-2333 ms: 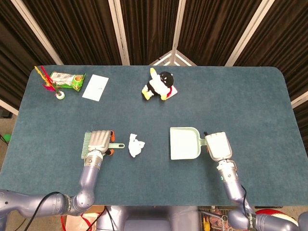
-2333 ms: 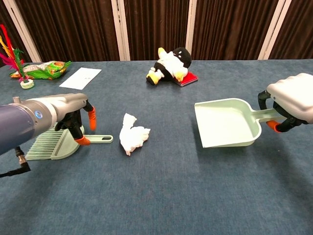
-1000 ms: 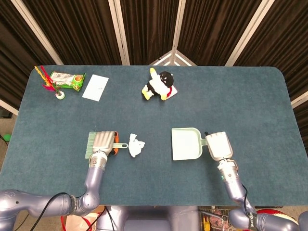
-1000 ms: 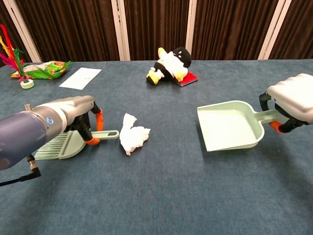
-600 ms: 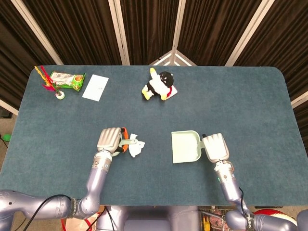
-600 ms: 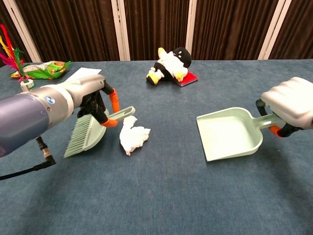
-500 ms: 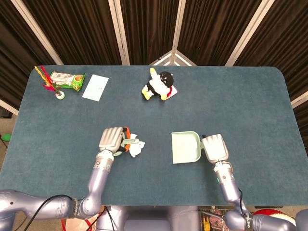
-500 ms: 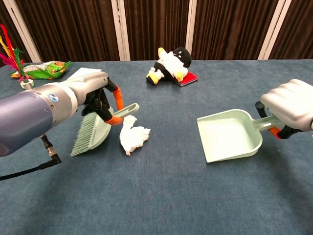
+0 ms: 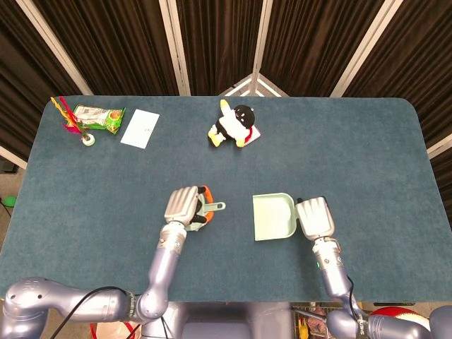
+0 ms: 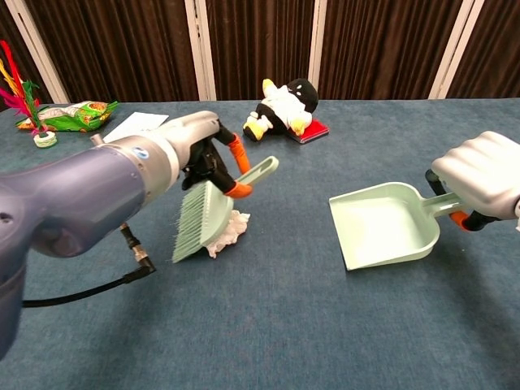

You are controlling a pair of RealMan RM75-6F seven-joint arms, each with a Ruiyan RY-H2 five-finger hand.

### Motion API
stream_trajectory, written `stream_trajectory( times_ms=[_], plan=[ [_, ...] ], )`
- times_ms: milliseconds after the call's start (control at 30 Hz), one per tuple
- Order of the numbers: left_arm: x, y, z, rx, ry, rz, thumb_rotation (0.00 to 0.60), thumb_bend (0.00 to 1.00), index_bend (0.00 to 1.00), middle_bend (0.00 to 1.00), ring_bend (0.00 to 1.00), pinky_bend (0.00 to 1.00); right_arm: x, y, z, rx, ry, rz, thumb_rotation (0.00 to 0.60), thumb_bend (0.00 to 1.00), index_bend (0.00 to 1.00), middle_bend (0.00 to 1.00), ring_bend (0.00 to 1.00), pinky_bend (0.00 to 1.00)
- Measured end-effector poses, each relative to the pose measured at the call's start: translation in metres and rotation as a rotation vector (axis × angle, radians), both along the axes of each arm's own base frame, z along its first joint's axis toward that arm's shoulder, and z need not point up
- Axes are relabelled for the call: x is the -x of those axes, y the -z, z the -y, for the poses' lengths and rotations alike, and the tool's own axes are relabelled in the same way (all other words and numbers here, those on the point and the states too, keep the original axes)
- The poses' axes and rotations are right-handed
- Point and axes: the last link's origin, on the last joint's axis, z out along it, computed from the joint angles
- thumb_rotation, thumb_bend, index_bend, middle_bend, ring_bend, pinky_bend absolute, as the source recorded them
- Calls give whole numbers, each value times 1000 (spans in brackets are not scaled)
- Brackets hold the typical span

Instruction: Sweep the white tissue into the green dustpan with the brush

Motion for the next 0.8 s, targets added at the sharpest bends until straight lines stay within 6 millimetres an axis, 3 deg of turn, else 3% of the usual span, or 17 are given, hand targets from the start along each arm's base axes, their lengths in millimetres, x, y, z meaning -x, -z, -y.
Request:
stream_trajectory(
  times_ms=[233,800],
  plan=[
    [-18,9,2,6,-4,48,600,591,800,1000,854,816,-1,1,-2,0,-1,11,600,549,781,866,859,742],
    [-35,32,1,18,-12,126,600,590,800,1000,854,816,-5,6,-10,-12,6,33,600,549,782,866,859,742]
  ],
)
